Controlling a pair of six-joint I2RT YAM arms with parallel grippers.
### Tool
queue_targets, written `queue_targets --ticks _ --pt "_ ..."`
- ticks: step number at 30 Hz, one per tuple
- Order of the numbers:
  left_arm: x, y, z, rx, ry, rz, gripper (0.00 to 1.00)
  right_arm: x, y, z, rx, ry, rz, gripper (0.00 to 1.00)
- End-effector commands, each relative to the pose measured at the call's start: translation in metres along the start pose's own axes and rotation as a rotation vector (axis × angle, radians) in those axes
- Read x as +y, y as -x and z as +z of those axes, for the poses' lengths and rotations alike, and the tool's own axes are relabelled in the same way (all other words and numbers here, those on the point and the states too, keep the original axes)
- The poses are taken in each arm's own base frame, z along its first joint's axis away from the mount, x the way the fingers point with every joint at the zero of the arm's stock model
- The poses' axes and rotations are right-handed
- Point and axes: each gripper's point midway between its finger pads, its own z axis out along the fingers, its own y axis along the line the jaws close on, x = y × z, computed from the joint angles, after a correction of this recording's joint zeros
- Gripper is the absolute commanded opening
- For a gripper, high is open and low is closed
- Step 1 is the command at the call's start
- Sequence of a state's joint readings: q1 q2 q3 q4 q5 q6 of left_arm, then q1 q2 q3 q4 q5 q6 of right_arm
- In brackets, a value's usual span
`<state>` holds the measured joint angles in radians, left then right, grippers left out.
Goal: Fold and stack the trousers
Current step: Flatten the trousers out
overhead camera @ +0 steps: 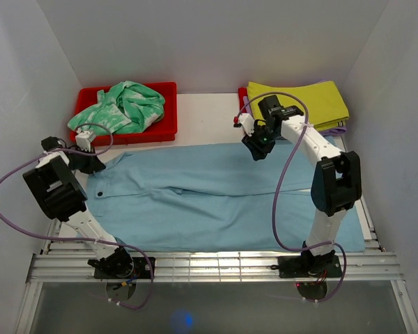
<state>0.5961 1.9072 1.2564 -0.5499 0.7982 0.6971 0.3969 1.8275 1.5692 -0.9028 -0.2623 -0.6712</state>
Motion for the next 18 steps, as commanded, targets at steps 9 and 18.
queue_targets --ticks 9,18 --pt "-0.003 0.003 -0.033 -0.004 0.038 0.217 0.00 -0.007 -0.079 0.075 0.249 0.071 0.050 0.42" --pt "0.012 0.074 -0.063 -0.196 0.063 0.172 0.42 0.046 -0.138 0.075 0.340 0.178 -0.051 0.40"
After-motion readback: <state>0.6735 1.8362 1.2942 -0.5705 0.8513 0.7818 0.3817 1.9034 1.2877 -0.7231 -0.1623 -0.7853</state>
